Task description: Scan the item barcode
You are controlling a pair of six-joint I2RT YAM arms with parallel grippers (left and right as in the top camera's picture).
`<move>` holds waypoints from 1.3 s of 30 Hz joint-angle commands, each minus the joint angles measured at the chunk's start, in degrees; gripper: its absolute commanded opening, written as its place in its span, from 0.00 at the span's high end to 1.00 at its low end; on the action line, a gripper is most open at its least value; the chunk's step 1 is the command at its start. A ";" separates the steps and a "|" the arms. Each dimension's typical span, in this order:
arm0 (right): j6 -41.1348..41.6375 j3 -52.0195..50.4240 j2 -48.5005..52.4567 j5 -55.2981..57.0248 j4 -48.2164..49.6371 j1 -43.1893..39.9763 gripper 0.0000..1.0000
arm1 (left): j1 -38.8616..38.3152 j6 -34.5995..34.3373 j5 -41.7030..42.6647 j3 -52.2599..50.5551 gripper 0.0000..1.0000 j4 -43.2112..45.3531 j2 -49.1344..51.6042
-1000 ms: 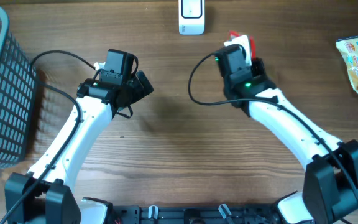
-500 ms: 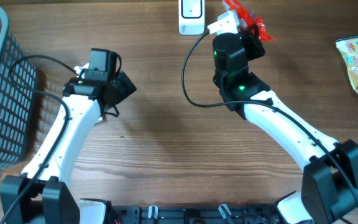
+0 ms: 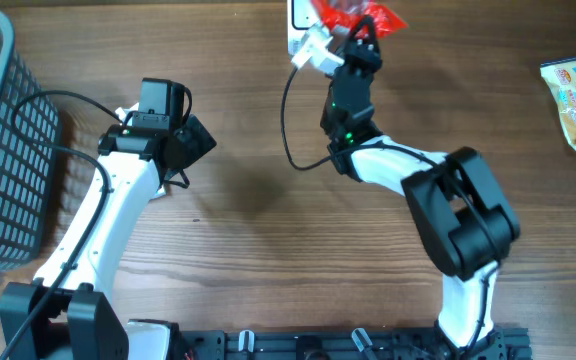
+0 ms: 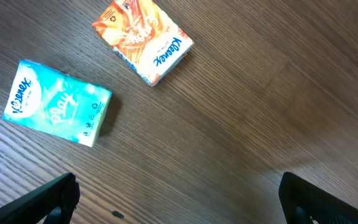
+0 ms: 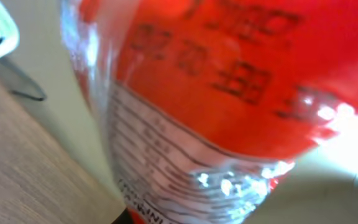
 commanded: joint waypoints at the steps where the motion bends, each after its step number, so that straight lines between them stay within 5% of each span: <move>1: -10.45 0.70 4.35 -12.35 1.86 -0.22 0.95 | 0.22 -0.31 -0.96 -0.11 0.00 0.02 -0.20; 6: -13.07 2.95 7.82 -20.65 9.66 -1.31 0.96 | 0.22 -0.31 -0.96 -0.11 0.00 0.02 -0.20; 14: -8.50 14.80 12.68 -25.03 4.20 -2.64 0.95 | 0.22 -0.33 -0.96 -0.11 0.00 0.02 -0.20; 22: -4.33 27.26 20.74 -23.67 -0.28 -5.46 0.96 | 0.22 -0.31 -0.94 -0.11 0.00 0.02 -0.20; 39: -0.90 28.11 23.10 -11.89 4.68 -12.92 0.96 | 0.22 -0.31 -0.94 -0.11 0.00 0.02 -0.20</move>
